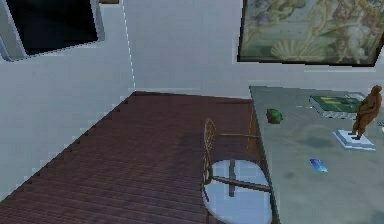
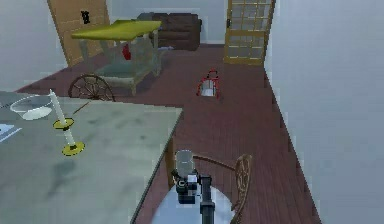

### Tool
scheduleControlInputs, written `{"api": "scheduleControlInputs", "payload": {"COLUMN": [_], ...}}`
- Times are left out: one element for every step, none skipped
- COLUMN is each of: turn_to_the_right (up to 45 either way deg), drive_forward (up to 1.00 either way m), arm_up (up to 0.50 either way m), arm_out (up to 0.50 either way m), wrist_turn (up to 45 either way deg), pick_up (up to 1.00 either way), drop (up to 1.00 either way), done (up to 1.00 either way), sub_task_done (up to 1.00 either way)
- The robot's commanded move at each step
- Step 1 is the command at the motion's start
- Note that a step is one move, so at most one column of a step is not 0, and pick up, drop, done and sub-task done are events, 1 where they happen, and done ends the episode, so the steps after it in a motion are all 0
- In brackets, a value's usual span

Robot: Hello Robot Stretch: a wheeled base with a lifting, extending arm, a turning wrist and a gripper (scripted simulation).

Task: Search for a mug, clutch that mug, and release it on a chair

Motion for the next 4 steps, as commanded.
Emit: {"api": "scheduleControlInputs", "payload": {"turn_to_the_right": [0.0, 0.0, 0.0, 0.0], "drive_forward": [0.0, 0.0, 0.0, 0.0], "arm_up": [-0.32, 0.0, 0.1, 0.0], "arm_out": [0.0, 0.0, 0.0, -0.08], "wrist_turn": [0.0, 0.0, 0.0, 0.0], "pick_up": [0.0, 0.0, 0.0, 0.0], "drop": [0.0, 1.0, 0.0, 0.0], "done": [0.0, 0.0, 0.0, 0.0], "sub_task_done": [0.0, 0.0, 0.0, 0.0]}}
